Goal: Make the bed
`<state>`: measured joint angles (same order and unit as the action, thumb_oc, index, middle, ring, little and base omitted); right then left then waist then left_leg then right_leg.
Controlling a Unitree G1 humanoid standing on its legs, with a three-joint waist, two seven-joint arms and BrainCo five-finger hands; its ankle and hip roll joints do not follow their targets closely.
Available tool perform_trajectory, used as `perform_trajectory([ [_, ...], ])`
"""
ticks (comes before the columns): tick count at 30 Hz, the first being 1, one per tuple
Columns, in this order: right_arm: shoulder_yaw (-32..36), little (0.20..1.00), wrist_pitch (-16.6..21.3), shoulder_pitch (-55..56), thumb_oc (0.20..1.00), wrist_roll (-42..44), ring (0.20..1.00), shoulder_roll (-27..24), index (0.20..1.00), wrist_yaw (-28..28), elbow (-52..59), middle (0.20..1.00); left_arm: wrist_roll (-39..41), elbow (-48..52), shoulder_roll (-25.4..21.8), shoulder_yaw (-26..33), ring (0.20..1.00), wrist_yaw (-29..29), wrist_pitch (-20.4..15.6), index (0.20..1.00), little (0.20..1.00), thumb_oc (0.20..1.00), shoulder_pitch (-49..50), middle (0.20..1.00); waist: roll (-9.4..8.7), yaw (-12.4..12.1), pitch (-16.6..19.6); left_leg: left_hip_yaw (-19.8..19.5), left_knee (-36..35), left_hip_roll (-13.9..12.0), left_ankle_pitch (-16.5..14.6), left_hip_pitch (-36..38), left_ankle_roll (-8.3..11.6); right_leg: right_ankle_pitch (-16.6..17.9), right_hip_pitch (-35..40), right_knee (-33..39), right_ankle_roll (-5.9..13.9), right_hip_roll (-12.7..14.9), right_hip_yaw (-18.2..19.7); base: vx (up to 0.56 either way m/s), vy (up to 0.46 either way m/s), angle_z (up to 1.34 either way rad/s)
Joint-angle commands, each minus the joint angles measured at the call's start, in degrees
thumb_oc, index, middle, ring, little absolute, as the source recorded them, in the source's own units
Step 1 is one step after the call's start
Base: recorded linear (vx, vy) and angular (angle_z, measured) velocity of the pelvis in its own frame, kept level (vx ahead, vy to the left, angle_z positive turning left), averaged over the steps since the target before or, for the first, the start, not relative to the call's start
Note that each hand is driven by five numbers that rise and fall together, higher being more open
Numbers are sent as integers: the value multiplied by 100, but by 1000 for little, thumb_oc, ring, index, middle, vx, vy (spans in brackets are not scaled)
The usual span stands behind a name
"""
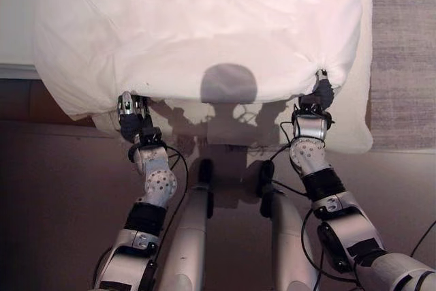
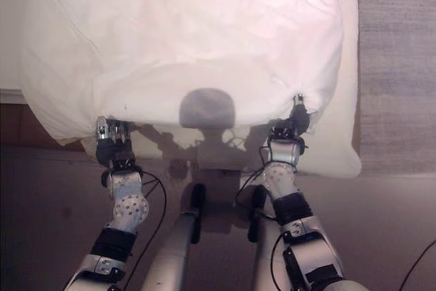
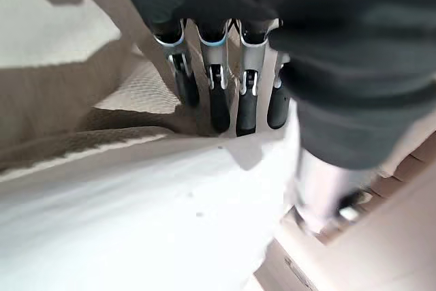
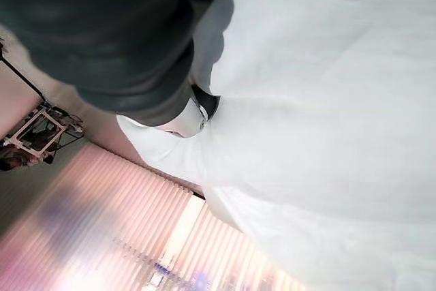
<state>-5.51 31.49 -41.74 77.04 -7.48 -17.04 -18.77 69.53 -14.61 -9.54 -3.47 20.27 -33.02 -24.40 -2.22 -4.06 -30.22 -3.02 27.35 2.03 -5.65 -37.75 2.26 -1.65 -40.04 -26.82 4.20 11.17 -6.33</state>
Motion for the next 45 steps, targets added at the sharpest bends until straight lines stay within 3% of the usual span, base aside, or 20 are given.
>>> perform_trajectory([
  [1, -93, 200, 418, 386, 200, -606, 200, -35, 200, 298, 758, 200, 42, 161, 97, 10, 1000, -236, 18, 1000, 1000, 1000, 326, 1000, 261, -3, 751, 190, -361, 372, 262, -284, -303, 282, -20, 432, 367, 56, 35, 0, 0, 0],
  [9, -504, 200, 373, 443, 200, -790, 200, -87, 200, 517, 1415, 200, 253, 233, 153, -627, 1000, -617, 451, 1000, 1000, 1000, 1017, 1000, 283, -8, 635, 229, -388, 360, 258, -212, -321, 289, 37, 461, 372, 42, 62, 1, -1, 0],
  [10, -709, 200, 360, 461, 200, -845, 200, -110, 200, 587, 1653, 200, 348, 278, 113, -1013, 1000, -825, 683, 1000, 1000, 1000, 1274, 1000, 274, 12, 590, 254, -402, 352, 272, -189, -323, 304, 52, 484, 371, 33, 78, 0, 0, 0],
  [12, -709, 200, 360, 461, 200, -846, 200, -110, 200, 587, 1653, 200, 348, 278, 113, -1013, 1000, -825, 683, 1000, 1000, 1000, 1274, 1000, 274, 12, 590, 255, -402, 352, 272, -189, -323, 304, 53, 484, 371, 33, 78, 5, 1, -2],
  [14, -942, 200, 385, 437, 200, -912, 200, -173, 200, 636, 1953, 200, 443, 224, 51, -1644, 1000, -1040, 1020, 1000, 1000, 1000, 1501, 1000, 266, 63, 548, 281, -462, 345, 290, -139, -319, 323, 89, 534, 376, 13, 108, 22, 0, -6],
  [21, -1140, 200, 421, 354, 200, -952, 200, -191, 200, 633, 2148, 200, 488, 99, -20, -2102, 1000, -1205, 1280, 1000, 1000, 1000, 1534, 1000, 238, 109, 509, 327, -435, 332, 283, -111, -310, 333, 87, 515, 374, -12, 158, 5, 0, -4],
  [24, -1401, 200, 443, 285, 200, -835, 200, -164, 200, 712, 2227, 200, 496, -73, -119, -2755, 1000, -1434, 1674, 1000, 1000, 1000, 1333, 1000, 182, 210, 509, 383, -406, 316, 274, -105, -298, 338, 61, 470, 384, -18, 228, 4, 13, -7],
  [34, -1579, 200, 452, 418, 200, -641, 200, -30, 200, 824, 2352, 200, 626, -145, 99, -2932, 1000, -1511, 1708, 1000, 1000, 1000, 816, 1000, 76, 309, 578, 407, -342, 313, 221, -139, -314, 329, 0, 397, 384, -21, 276, -1, 1, -3],
  [37, -1604, 200, 465, 546, 200, -504, 200, 83, 200, 929, 2426, 200, 998, -257, 471, -2440, 1000, -1488, 1443, 1000, 1000, 1000, 316, 1000, -38, 358, 648, 459, -349, 288, 207, -156, -316, 350, -44, 404, 386, -49, 337, 3, 3, -3],
  [45, -1566, 200, 458, 696, 200, -471, 200, 154, 200, 995, 2516, 200, 1277, -192, 659, -1739, 1000, -1435, 1034, 1000, 1000, 1000, -30, 1000, -93, 367, 680, 447, -352, 294, 187, -131, -318, 327, -35, 389, 369, -66, 350, 0, -1, -1],
])
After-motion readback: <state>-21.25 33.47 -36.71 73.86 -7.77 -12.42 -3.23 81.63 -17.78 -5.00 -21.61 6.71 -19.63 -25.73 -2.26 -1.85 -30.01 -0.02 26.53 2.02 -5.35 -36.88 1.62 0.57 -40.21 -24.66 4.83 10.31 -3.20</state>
